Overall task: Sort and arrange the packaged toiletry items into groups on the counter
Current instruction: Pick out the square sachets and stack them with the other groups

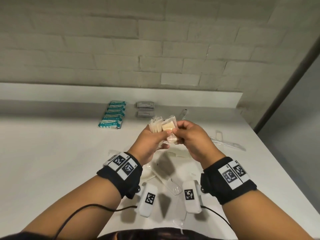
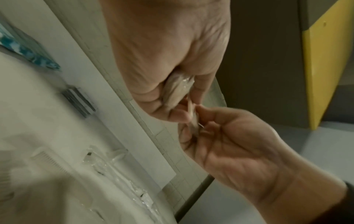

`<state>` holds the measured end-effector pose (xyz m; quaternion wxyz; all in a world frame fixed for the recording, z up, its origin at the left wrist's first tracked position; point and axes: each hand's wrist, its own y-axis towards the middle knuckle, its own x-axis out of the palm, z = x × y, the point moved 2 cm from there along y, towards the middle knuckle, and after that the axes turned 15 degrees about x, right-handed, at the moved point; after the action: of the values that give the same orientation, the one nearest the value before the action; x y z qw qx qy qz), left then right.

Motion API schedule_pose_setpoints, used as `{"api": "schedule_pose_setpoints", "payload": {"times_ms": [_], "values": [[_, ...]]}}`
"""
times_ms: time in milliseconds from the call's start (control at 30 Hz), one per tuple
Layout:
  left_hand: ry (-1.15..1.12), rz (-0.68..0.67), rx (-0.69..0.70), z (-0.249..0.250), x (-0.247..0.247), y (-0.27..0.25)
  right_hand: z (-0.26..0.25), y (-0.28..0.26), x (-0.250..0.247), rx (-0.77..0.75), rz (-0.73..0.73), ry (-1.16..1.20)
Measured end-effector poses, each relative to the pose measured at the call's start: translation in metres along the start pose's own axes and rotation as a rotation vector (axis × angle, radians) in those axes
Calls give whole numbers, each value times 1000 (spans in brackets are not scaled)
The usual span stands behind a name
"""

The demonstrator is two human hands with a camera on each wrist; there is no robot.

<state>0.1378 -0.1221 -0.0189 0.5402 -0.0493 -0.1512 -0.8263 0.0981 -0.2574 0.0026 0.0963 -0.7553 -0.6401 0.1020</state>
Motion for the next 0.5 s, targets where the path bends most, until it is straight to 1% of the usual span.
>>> {"api": "schedule_pose_setpoints", "payload": {"times_ms": [33, 100, 233, 367, 500], "values": [[-4, 18, -3, 0, -1, 1, 0, -1, -6, 20, -1, 23], [-7, 9, -14, -1, -4, 3, -2, -3, -18, 66, -9, 47], [-36, -36, -8, -1, 4, 3, -2, -9, -29, 53, -4, 23], [89, -48, 8, -4, 13, 4, -3, -16, -39, 2, 65, -164], [239, -194, 23, -4, 31, 4, -14, -24, -55, -21, 115, -347]]}}
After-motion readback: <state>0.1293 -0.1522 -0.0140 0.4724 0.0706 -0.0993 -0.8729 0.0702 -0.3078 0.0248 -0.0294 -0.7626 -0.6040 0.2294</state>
